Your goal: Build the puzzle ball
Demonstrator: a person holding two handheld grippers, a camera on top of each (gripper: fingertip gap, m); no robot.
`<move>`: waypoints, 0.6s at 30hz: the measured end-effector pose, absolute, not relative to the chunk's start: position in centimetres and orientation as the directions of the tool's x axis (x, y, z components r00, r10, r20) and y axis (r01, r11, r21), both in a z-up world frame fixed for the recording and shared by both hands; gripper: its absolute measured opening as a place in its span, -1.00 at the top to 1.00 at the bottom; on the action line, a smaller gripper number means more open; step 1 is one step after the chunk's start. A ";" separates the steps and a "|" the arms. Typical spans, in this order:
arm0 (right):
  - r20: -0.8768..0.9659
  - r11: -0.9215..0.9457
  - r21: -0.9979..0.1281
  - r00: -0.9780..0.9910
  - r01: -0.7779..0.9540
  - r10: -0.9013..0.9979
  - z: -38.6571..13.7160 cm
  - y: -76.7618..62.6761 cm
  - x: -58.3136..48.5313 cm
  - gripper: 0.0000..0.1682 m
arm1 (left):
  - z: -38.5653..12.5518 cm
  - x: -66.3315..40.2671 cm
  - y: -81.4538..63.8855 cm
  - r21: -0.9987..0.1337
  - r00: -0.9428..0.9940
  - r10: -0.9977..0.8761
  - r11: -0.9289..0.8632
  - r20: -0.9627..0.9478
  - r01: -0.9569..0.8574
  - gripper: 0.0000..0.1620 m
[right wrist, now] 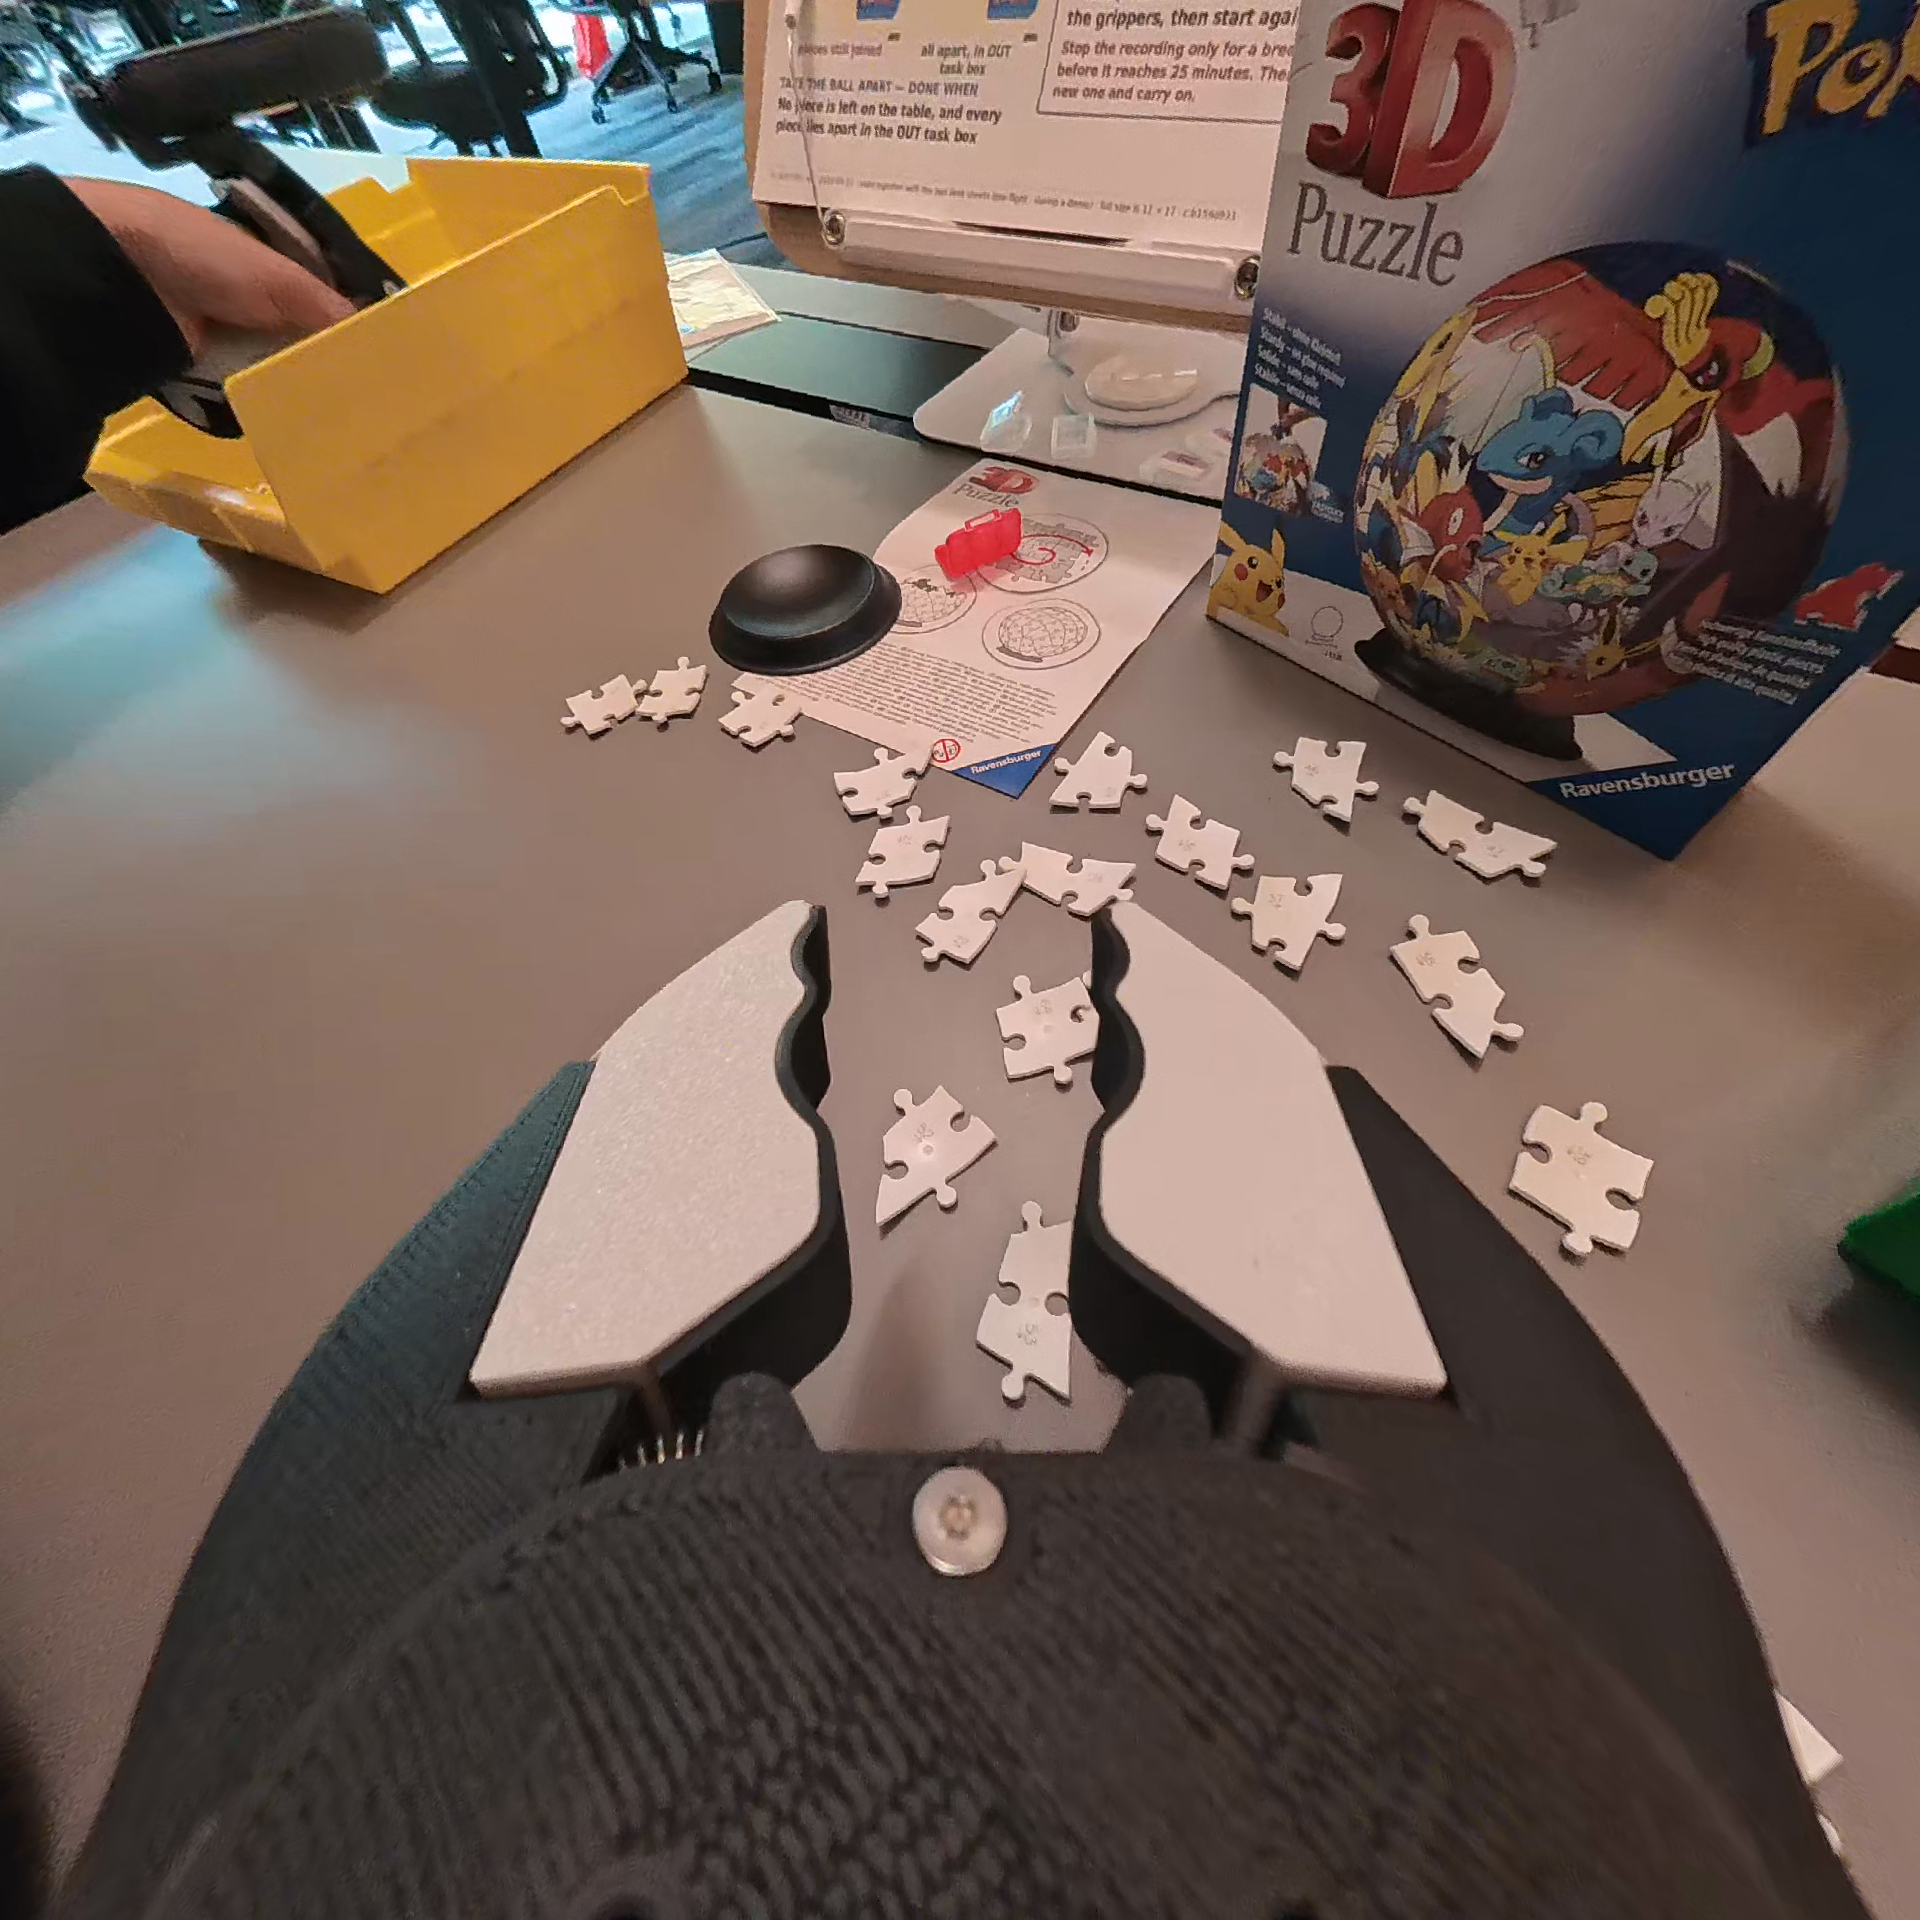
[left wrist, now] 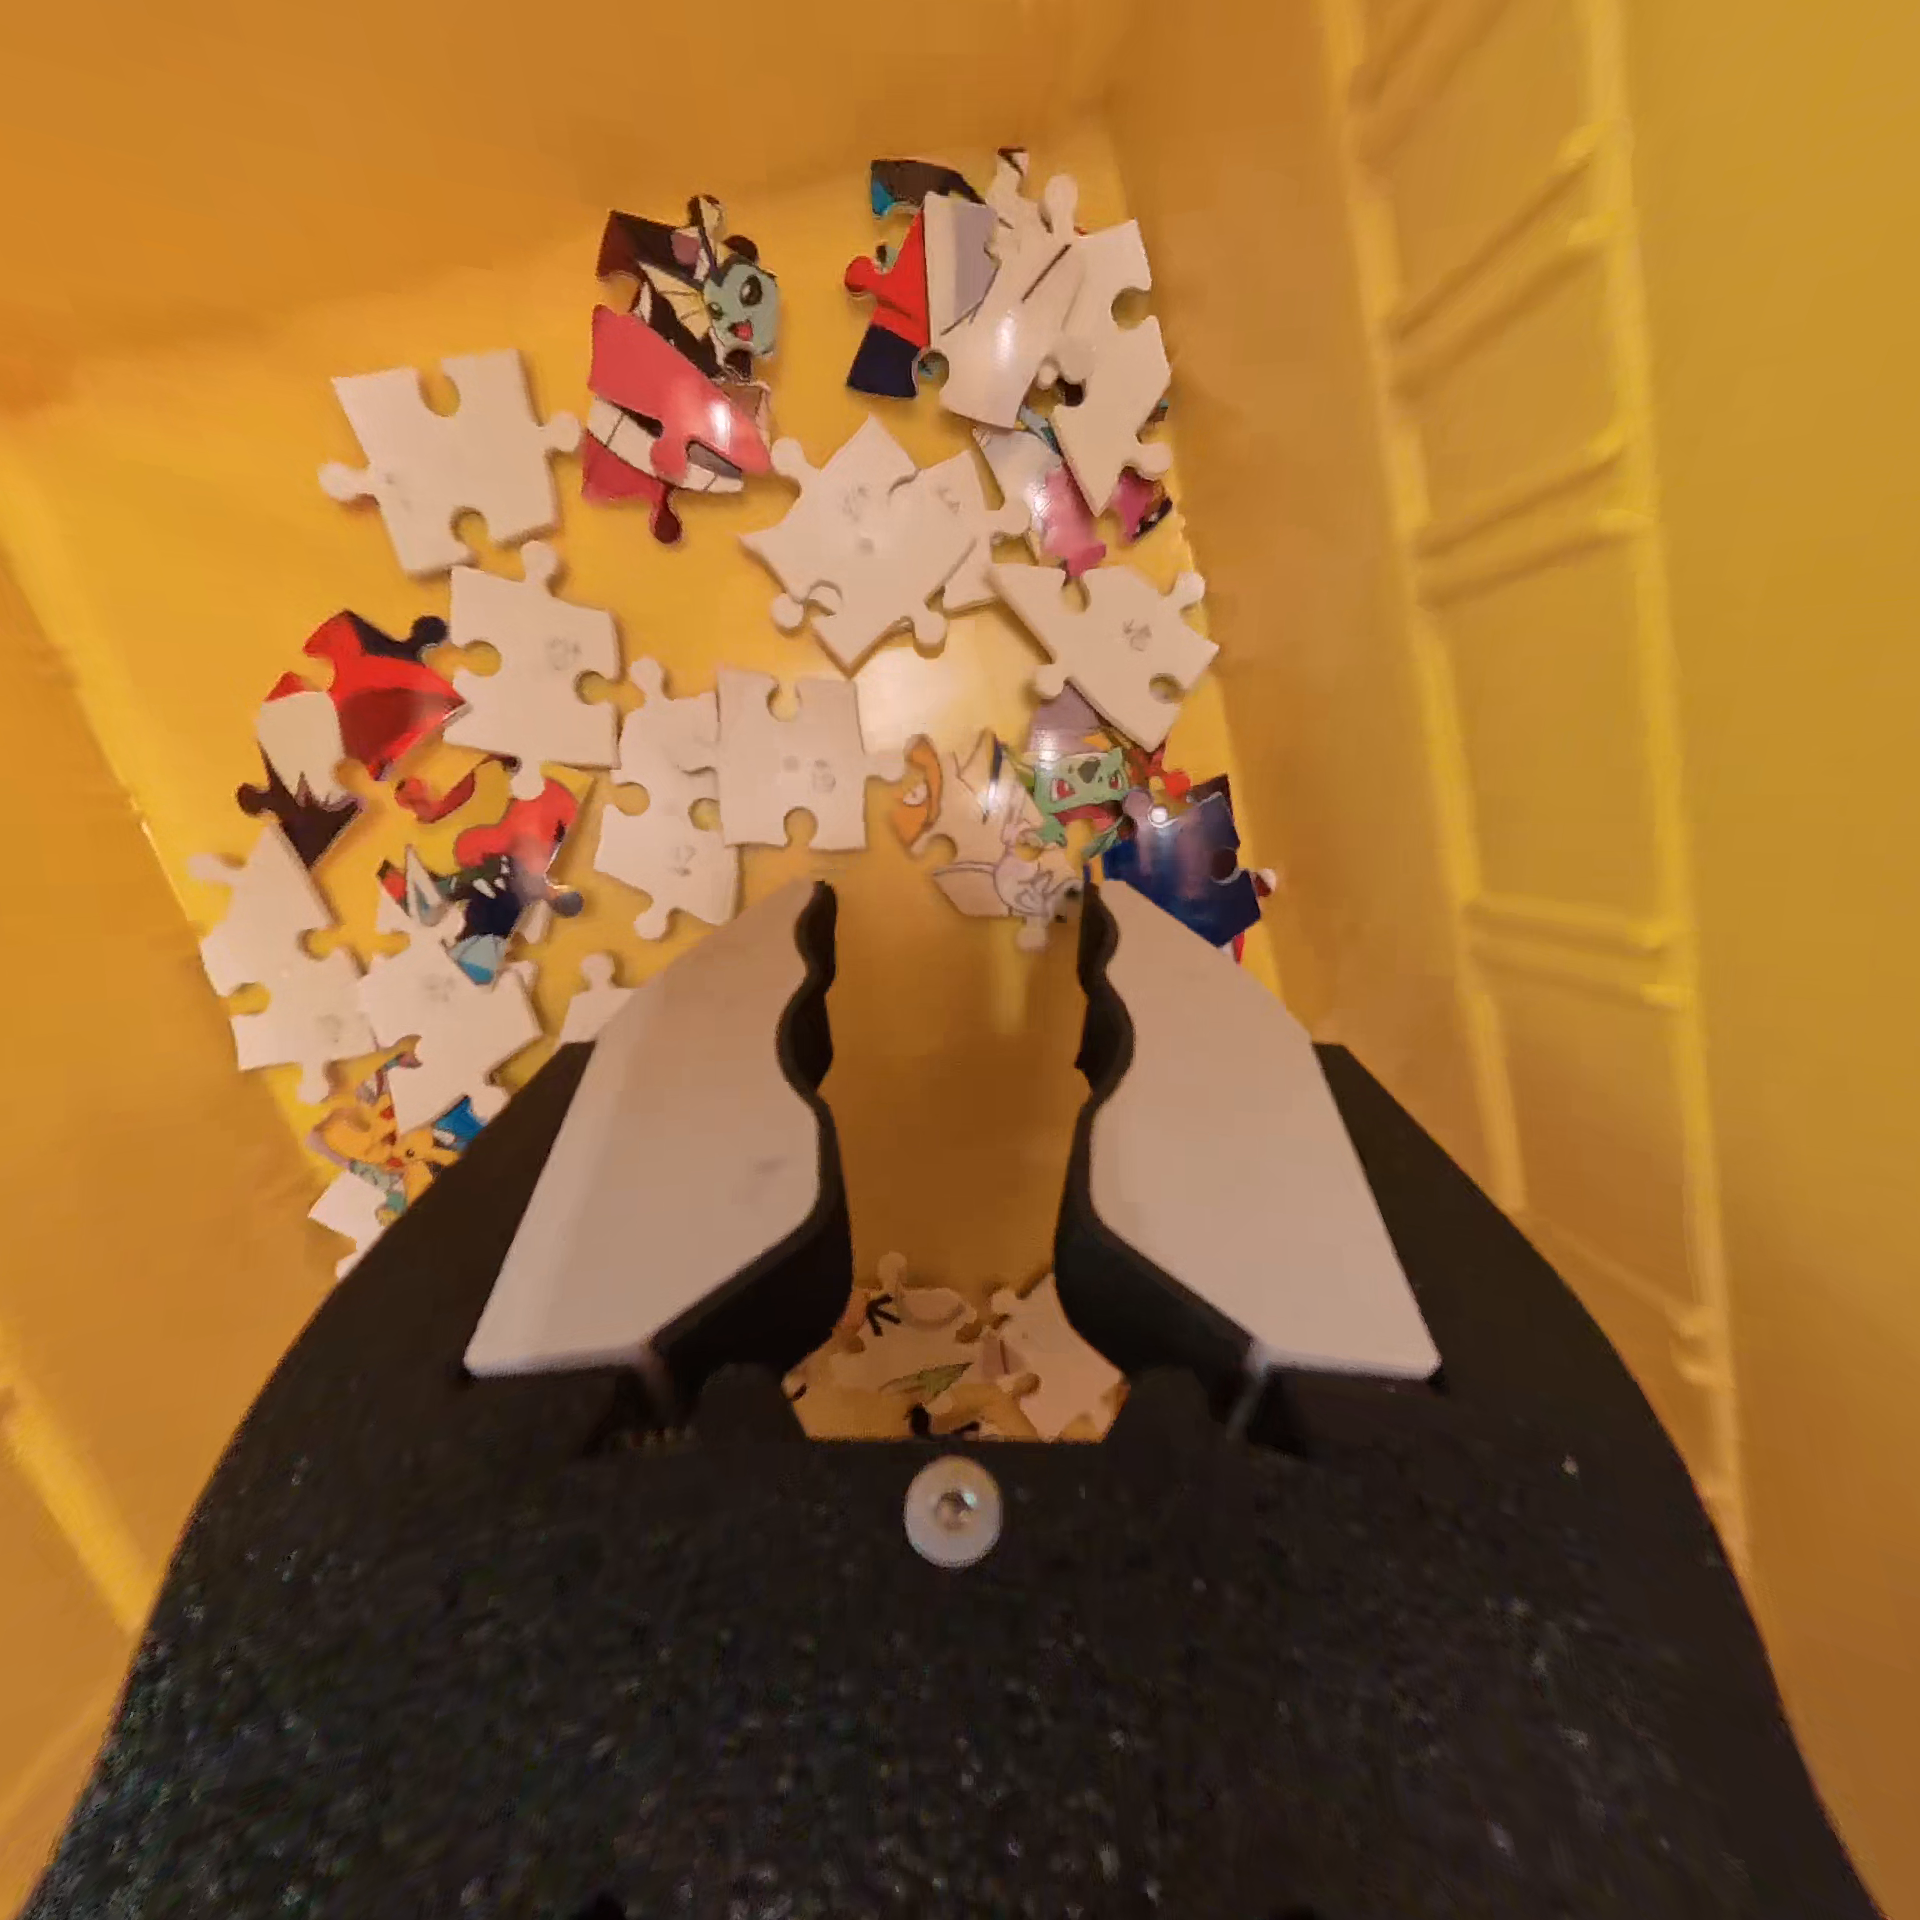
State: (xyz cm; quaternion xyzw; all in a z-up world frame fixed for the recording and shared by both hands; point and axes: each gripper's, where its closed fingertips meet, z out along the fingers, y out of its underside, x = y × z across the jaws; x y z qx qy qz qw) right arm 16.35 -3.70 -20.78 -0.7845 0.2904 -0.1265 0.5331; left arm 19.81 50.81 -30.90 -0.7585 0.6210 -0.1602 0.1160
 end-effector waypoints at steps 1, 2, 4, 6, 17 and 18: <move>-0.117 -0.261 -0.909 0.799 -0.326 -0.590 -20.9 -3.7 16.4 0.42 | -30.9 20.0 50.7 -0.378 0.190 -0.976 -0.216 0.106 -0.900 0.45; -0.125 -0.259 -0.907 0.798 -0.333 -0.589 -21.0 -3.7 16.5 0.42 | -30.9 20.1 50.6 -0.376 0.198 -0.974 -0.225 0.109 -0.899 0.42; -0.132 -0.258 -0.905 0.800 -0.338 -0.586 -21.1 -3.5 16.6 0.42 | -30.8 20.1 50.8 -0.376 0.226 -0.969 -0.248 0.102 -0.893 0.36; -0.128 -0.263 -0.906 0.805 -0.333 -0.580 -21.1 -3.2 16.5 0.42 | -30.8 20.5 50.4 -0.390 0.235 -0.964 -0.264 0.120 -0.882 0.39; -0.111 -0.286 -0.898 0.801 -0.335 -0.589 -21.5 -3.6 16.3 0.42 | -30.5 19.6 51.2 -0.464 0.143 -0.990 -0.119 -0.015 -0.878 0.71; -0.115 -0.275 -0.902 0.798 -0.334 -0.592 -21.2 -3.6 16.4 0.42 | -29.8 19.4 51.4 -0.499 0.142 -0.990 -0.119 -0.008 -0.859 0.71</move>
